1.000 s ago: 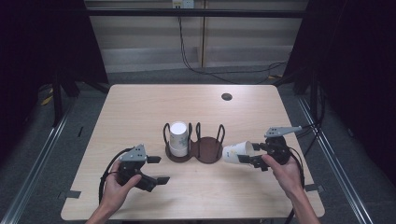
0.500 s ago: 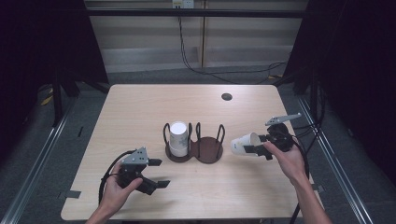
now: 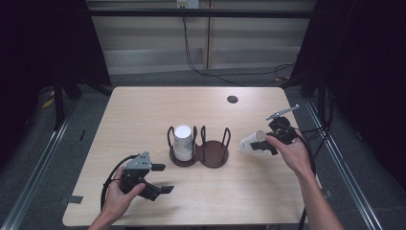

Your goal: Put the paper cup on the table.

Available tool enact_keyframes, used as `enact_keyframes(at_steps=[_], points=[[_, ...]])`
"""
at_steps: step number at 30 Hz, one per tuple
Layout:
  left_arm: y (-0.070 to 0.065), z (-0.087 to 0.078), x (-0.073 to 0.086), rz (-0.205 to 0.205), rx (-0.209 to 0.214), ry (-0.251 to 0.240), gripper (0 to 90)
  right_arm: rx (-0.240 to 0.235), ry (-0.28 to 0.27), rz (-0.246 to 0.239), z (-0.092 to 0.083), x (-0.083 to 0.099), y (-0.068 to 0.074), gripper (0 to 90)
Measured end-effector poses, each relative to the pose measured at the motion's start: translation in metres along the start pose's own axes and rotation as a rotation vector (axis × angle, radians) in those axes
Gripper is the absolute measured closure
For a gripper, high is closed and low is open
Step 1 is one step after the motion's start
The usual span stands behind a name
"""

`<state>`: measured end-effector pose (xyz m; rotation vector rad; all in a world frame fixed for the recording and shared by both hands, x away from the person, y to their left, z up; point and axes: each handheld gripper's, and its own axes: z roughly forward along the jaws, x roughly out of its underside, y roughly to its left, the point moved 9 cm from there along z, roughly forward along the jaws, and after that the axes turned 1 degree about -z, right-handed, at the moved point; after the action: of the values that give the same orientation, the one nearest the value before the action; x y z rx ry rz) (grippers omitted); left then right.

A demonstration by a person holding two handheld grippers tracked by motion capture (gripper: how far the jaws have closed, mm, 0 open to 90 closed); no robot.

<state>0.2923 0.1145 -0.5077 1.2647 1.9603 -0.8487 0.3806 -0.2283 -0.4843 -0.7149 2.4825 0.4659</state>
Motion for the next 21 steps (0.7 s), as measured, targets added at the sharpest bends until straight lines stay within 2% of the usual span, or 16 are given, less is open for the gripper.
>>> enact_keyframes(at_steps=[7, 10, 13, 19, 21], points=[[0.001, -0.002, -0.001, -0.014, -0.005, -0.018, 16.6, 0.078, 0.117, -0.017, 0.010, -0.001, -0.012, 27.4], [0.003, -0.003, 0.000, 0.005, -0.013, -0.001, 16.6, 0.097, 0.142, -0.024, 0.013, -0.003, -0.017, 27.3], [0.004, -0.003, 0.000, 0.001, -0.011, -0.003, 16.6, 0.123, 0.173, -0.026, 0.017, -0.003, -0.023, 26.9], [0.005, -0.005, -0.001, -0.002, -0.010, -0.009, 16.6, 0.155, 0.214, -0.048, 0.024, -0.006, -0.023, 25.2], [0.005, -0.005, -0.001, -0.007, -0.009, -0.016, 16.6, 0.164, 0.223, -0.038, 0.027, -0.006, -0.023, 23.4]])
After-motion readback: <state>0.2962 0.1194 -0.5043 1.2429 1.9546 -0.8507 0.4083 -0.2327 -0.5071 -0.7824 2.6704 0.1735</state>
